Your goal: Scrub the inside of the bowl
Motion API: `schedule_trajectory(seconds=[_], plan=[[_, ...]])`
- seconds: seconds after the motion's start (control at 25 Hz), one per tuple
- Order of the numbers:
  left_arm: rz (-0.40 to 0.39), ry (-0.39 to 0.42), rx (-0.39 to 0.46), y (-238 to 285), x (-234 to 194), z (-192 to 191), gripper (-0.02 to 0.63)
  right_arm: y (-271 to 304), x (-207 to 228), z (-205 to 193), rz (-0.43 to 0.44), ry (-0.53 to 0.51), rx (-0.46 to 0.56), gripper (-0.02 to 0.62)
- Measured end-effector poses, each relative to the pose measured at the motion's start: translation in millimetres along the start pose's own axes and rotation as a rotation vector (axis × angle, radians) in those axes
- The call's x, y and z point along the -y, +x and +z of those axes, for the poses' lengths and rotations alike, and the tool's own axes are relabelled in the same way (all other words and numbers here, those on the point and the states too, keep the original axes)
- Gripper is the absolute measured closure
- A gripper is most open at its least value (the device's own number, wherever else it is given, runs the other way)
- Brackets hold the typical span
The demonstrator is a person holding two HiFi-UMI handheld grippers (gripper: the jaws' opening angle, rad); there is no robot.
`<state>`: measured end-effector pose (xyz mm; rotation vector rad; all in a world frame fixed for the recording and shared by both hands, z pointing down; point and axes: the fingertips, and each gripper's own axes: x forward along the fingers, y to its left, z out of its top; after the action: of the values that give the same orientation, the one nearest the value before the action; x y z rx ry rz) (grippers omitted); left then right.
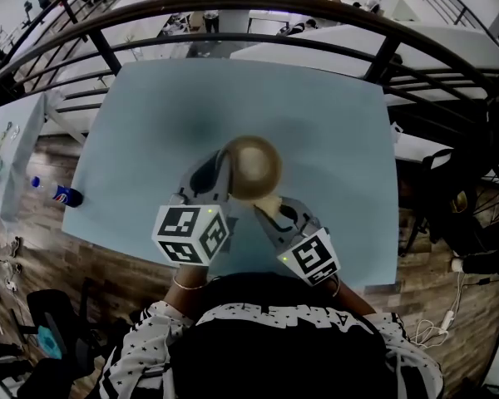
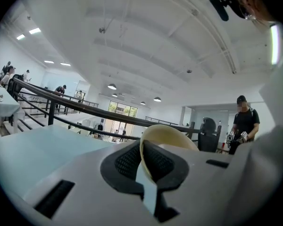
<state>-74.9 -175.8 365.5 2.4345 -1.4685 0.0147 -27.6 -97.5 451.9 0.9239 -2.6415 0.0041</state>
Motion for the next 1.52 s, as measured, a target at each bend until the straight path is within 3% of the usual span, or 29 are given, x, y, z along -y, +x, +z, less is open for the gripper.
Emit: schedule_trajectory(seconds=[0.56,1.04,1.52], plan=[[0.000,-0.011,-0.112,40,-13,-36,0.581,-50,52,-25,-0.222,0.101,-0.059,0.540],[0.014,-0.097,-0.236,69,-48,-89,0.581,-55,63,-37,-0.306,0.199,-0.081,0.540],[0.010,-0.169,-0.387,93,-67,-148,0.581,-50,70,-49,-0.338,0.256,-0.114,0.540]])
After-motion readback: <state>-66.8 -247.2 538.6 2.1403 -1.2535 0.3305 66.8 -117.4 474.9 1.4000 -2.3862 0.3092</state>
